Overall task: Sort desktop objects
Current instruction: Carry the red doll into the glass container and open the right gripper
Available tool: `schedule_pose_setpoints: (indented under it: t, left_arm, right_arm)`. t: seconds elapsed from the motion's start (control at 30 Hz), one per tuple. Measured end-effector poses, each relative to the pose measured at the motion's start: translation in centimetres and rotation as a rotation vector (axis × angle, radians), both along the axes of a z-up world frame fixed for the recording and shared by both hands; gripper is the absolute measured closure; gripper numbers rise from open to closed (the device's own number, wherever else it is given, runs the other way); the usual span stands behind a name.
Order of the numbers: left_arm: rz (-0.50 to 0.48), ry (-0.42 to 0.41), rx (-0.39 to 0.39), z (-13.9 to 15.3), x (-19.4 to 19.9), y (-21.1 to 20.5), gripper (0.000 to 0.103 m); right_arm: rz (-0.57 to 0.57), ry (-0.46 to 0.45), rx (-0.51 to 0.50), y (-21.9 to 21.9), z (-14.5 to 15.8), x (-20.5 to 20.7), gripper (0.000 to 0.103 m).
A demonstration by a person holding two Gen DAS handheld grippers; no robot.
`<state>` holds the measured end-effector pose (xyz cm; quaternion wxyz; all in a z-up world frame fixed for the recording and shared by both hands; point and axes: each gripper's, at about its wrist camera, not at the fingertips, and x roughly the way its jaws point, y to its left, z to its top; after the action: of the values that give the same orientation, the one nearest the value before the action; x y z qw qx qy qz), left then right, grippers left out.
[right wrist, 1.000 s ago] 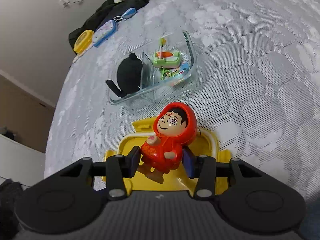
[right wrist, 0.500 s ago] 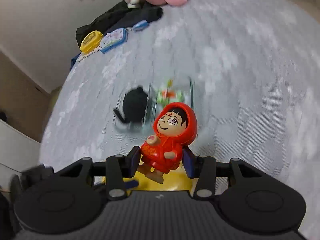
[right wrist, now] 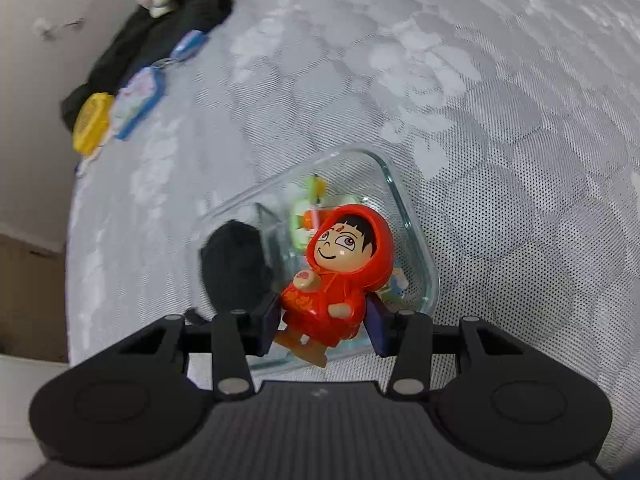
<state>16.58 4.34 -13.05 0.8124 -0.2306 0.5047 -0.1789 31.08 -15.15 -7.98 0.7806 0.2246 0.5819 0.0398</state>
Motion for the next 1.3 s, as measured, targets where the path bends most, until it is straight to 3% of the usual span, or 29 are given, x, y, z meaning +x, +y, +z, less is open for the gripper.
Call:
schedule_pose_setpoints:
  t: [0.17, 0.3, 0.4, 0.47, 0.6, 0.7, 0.8, 0.93, 0.97, 1.0, 1.13, 1.2, 1.3]
  left_arm:
    - [-0.008, 0.005, 0.024, -0.2, 0.2, -0.1, 0.0]
    - [-0.022, 0.008, 0.04, -0.4, 0.1, -0.4, 0.0]
    - [-0.019, 0.012, 0.044, -0.4, 0.1, -0.4, 0.0]
    - [-0.018, 0.013, 0.047, -0.4, 0.0, -0.4, 0.0]
    - [-0.023, 0.008, 0.063, -0.4, -0.1, -0.6, 0.0]
    - [-0.029, 0.004, 0.071, -0.5, 0.0, -0.7, 0.0]
    - [-0.025, 0.003, 0.069, -0.6, 0.1, -0.7, 0.0]
    - [-0.022, 0.004, 0.061, -0.6, 0.1, -0.6, 0.0]
    - [-0.022, 0.004, 0.061, -0.6, 0.1, -0.7, 0.0]
    - [-0.023, 0.003, 0.062, -0.6, 0.1, -0.7, 0.0]
    - [-0.028, 0.001, 0.066, -0.6, 0.2, -0.8, 0.0]
    - [-0.028, 0.002, 0.064, -0.6, 0.2, -0.8, 0.0]
    - [-0.023, 0.006, 0.057, -0.6, 0.2, -0.7, 0.0]
  right_arm:
    - [-0.075, 0.078, 0.081, -0.4, -1.7, 0.2, 0.055]
    - [-0.104, 0.112, 0.153, -0.8, -1.7, 0.3, 0.053]
    - [-0.126, 0.129, 0.241, -1.5, -1.2, 0.3, 0.046]
    - [-0.119, 0.11, 0.245, -2.0, -0.5, 0.5, 0.046]
    - [-0.044, -0.004, 0.062, -2.0, 1.7, 0.8, 0.046]
    - [0.132, -0.123, -0.142, -0.2, 2.7, 0.7, 0.046]
    - [0.298, -0.188, -0.245, 1.9, 2.9, 0.4, 0.046]
    - [0.381, -0.066, -0.252, 3.7, 0.6, 1.2, 0.047]
    - [0.379, -0.047, -0.255, 3.8, -0.1, 1.3, 0.04]
    - [0.381, -0.066, -0.276, 4.1, -0.3, 1.1, 0.039]
    - [0.48, -0.166, -0.372, 5.4, 0.2, 0.6, 0.05]
    - [0.472, -0.094, -0.331, 5.2, 0.3, 0.9, 0.048]
    - [0.425, -0.126, -0.273, 4.3, 1.7, 1.1, 0.052]
